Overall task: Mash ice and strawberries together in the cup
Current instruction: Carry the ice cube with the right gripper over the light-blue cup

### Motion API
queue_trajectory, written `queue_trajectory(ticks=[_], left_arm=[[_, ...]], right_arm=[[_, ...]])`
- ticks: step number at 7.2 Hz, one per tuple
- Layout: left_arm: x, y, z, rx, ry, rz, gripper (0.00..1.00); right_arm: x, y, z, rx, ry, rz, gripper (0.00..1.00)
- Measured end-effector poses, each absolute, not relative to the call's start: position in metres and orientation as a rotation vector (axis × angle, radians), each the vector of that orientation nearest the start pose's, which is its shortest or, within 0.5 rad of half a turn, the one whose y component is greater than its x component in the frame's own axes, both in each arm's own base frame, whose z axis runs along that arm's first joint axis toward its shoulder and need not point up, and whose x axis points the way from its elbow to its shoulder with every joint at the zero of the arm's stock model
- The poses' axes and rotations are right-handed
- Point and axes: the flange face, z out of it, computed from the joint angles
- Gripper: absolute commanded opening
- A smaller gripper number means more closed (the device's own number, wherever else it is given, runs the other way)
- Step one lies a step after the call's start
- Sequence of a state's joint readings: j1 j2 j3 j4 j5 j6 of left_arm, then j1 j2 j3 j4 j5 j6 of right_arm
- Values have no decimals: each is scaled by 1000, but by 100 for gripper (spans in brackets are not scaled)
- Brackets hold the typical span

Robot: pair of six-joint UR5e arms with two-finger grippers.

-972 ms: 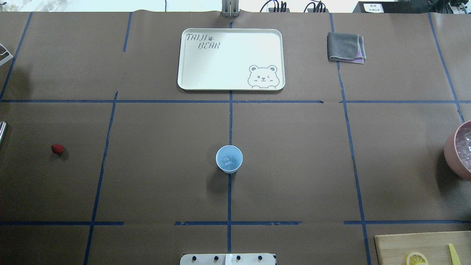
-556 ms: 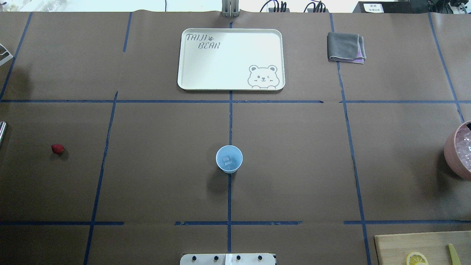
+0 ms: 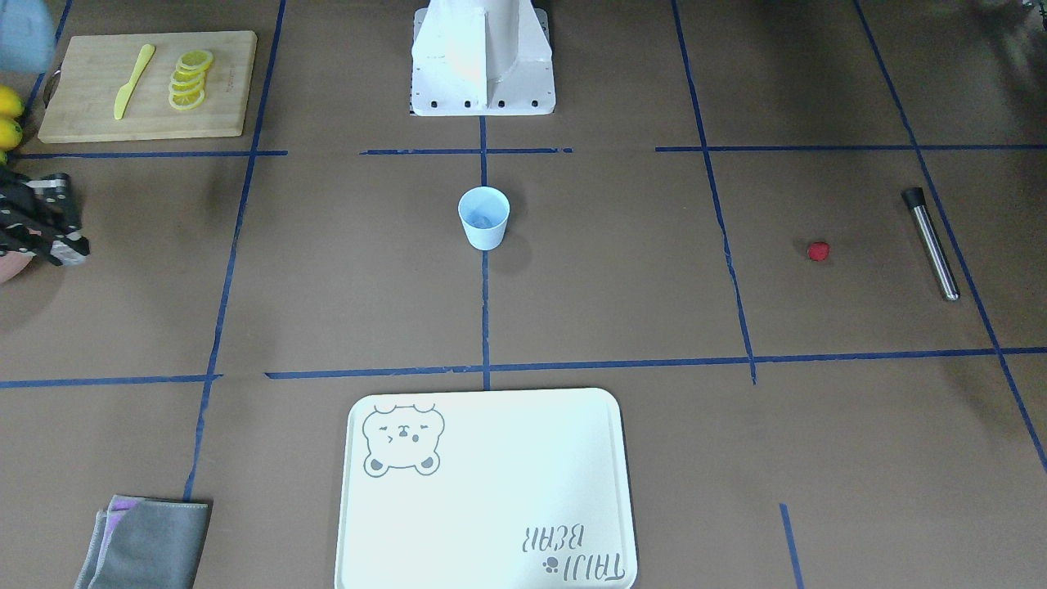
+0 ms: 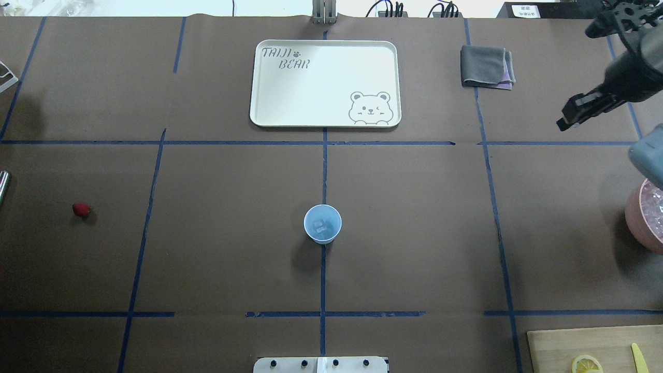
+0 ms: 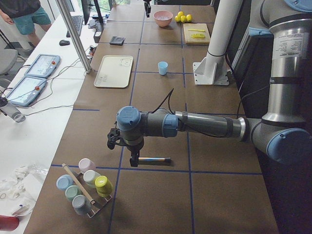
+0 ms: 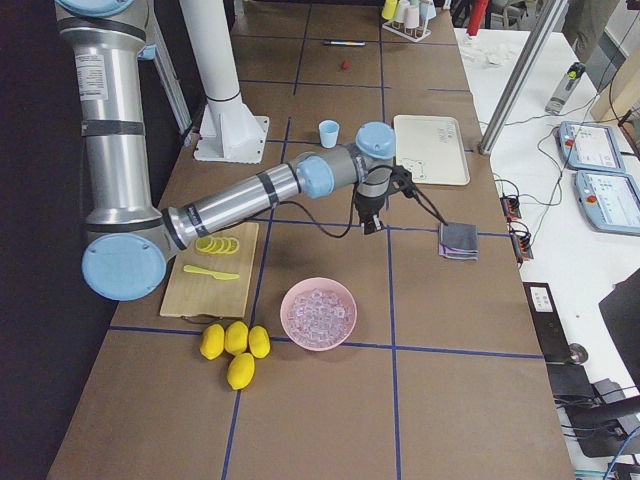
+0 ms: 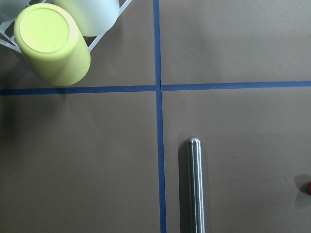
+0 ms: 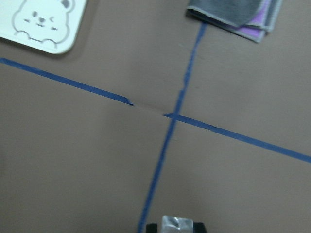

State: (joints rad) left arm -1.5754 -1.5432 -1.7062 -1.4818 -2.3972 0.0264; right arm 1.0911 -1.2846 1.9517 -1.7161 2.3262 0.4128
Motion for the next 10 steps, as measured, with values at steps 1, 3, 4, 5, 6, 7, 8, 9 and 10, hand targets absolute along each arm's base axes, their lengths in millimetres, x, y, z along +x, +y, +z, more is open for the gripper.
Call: queue_trajectory(ticks=[1,3,4,5,6,7,8,9,10], left_arm=[[-62,-479,611,29,825,28,100],[-62,-479,613,27,825,27,100],[-62,-479,613,26,826,26,100],[-62,-479,614,24,826,25,100],[-62,-479,615,21,827,24,100],[-62,-479,617,19,827,23,100],[-62,-479,617,18,827,23,100],[-62,-479,617,18,827,22,100],[-62,-478,618,17,827,22,100]], right_arm=[[-256,-509,295,95,-897,-216,0],[-373,-466,217,73,-892,-133,0],[-419,-445,188,74,-888,-101,0],[-461,-433,166,76,-873,-81,0],[-500,-425,151,76,-850,-71,0],[-528,-418,142,75,-830,-66,0],[-546,-408,139,74,-818,-66,0],[-558,-396,139,67,-812,-74,0],[-566,-387,140,63,-806,-83,0]])
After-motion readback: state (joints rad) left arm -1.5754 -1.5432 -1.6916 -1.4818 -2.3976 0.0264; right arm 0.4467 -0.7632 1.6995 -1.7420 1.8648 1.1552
